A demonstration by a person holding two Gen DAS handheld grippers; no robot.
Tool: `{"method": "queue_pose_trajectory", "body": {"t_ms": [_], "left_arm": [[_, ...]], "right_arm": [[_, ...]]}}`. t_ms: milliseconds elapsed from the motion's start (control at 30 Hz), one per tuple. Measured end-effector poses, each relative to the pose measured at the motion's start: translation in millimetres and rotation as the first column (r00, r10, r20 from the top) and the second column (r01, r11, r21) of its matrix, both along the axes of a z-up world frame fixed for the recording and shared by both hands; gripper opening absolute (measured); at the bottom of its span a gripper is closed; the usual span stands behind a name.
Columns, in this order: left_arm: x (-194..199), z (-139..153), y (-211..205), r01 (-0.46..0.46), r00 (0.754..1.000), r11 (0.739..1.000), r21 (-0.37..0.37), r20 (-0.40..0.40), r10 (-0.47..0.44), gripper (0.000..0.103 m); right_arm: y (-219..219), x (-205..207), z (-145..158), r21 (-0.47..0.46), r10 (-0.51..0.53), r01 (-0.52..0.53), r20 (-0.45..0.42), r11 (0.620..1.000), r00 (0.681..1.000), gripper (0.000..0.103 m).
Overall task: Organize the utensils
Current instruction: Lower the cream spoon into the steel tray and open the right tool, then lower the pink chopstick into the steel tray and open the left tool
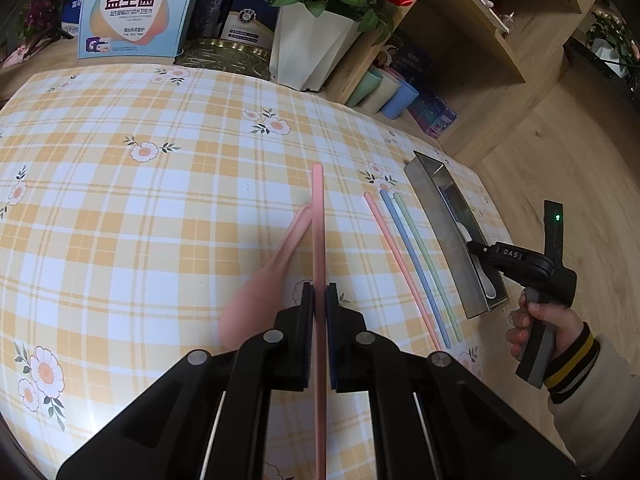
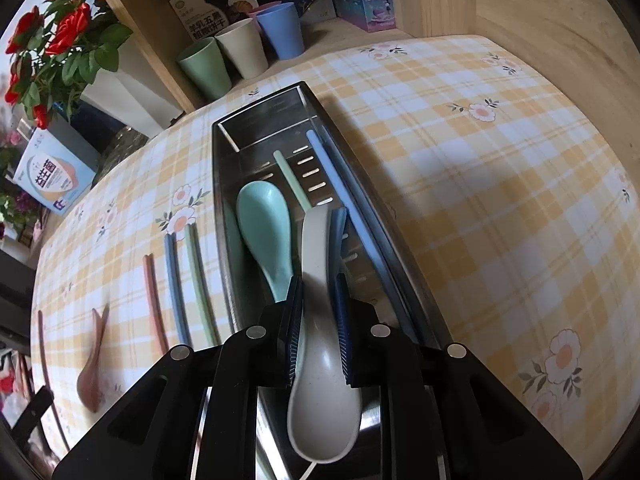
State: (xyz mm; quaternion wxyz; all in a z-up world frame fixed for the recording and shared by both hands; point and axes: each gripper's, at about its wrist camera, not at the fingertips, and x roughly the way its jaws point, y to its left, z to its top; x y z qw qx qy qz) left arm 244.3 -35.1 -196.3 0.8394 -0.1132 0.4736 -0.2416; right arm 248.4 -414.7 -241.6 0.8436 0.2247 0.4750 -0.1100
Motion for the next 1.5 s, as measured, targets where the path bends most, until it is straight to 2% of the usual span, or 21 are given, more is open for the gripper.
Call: {"method": "queue_pose_trajectory", "body": {"t_ms": [300, 500, 600, 633, 833, 933, 1200, 1367, 1500], "left_arm": [[8, 11, -32, 0.053, 0.999, 0.999, -0.011, -0.003, -0.053, 0.006], [21, 26, -76, 0.098, 0.995, 0.995, -0.029, -0.007, -0.098, 0.006], [29, 32, -100, 0.113, 0.993, 0.993, -0.04, -0.017, -0.114, 0.006], [32, 34, -112, 0.118, 0.993, 0.992, -0.047, -0.023, -0.119, 0.006], [47, 34, -176, 0.155, 0.987, 0.987, -0.043, -0.026, -0.156, 0.006], [55, 26, -205, 0.158, 0.985, 0.987, -0.04, -0.057, -0.16, 0.006], [85, 1, -270, 0.124, 0.981, 0.992, 0.0, -0.147, -0.122, 0.006], [100, -13, -297, 0.144, 0.976, 0.988, 0.056, -0.172, -0.133, 0.006], [108, -23, -312, 0.144, 0.971, 0.987, 0.074, -0.2, -0.127, 0.006]], "right_arm": [[-9, -13, 20, 0.014, 0.022, -0.022, 0.048, 1.0, 0.999, 0.017], [-19, -23, 34, -0.051, 0.035, -0.032, 0.063, 0.998, 0.997, 0.018], [-21, -28, 40, -0.108, 0.067, -0.061, 0.058, 0.992, 0.996, 0.034], [-22, -30, 41, -0.126, 0.071, -0.063, 0.057, 0.99, 0.996, 0.046], [-43, -43, 41, -0.128, 0.067, -0.061, 0.046, 0.99, 0.997, 0.062], [-56, -49, 38, -0.113, 0.05, -0.045, 0.04, 0.992, 0.998, 0.07], [-83, -54, 27, -0.065, 0.014, -0.011, 0.043, 0.998, 0.999, 0.072], [-94, -56, 25, -0.041, -0.004, 0.007, 0.056, 0.999, 0.998, 0.072], [-101, -58, 22, -0.027, -0.018, 0.02, 0.062, 0.999, 0.998, 0.072]]}}
